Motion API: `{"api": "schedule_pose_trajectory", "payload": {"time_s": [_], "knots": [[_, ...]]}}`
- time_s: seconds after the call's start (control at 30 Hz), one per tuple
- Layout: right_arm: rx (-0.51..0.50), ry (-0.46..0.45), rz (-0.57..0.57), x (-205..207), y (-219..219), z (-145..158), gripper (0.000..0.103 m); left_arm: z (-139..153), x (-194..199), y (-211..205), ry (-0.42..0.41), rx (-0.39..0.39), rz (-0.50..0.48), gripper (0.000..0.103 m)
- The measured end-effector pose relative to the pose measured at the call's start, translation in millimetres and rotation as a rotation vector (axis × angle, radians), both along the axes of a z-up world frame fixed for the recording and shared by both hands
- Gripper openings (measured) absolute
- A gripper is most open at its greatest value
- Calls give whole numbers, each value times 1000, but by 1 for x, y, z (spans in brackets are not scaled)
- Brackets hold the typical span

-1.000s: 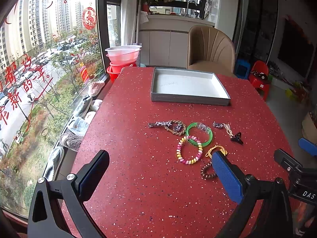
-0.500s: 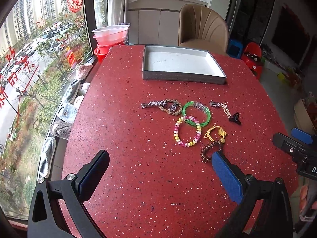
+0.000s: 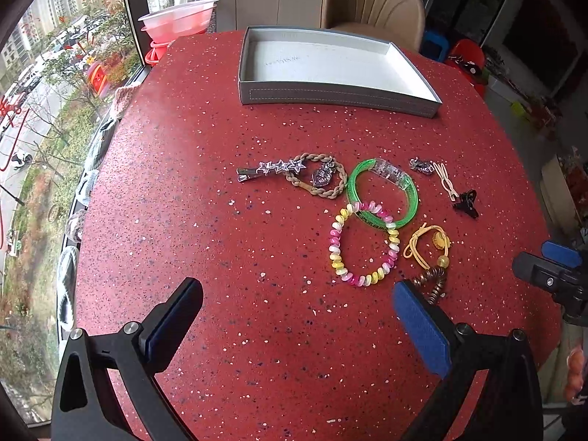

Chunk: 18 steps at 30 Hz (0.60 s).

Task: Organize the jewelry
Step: 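Grasp the black claw clip with the right tool while the left tool grasps the beaded bracelet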

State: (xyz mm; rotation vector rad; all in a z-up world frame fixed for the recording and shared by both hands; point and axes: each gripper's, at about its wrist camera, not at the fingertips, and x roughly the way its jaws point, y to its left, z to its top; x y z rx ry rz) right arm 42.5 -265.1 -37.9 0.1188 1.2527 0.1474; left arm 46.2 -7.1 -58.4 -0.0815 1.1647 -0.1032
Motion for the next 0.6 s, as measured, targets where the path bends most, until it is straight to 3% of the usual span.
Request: {"api": "schedule_pose_trajectory", "payload": {"time_s": [0.17,0.43,0.53,0.6], "knots": [[13,21,-34,30,-6,-19,103,-9,18,-1,-5,-26,33,103],[7,55,-86,69,-8,-45,102,-25,37,-14,9,-2,6,103],[0,61,-58,77,1,-49,94,-34,43,-17,36,10,-2,100],[-13,66,-37,79,7,-51,84,-36,44,-20,36,24,-7,92]]}}
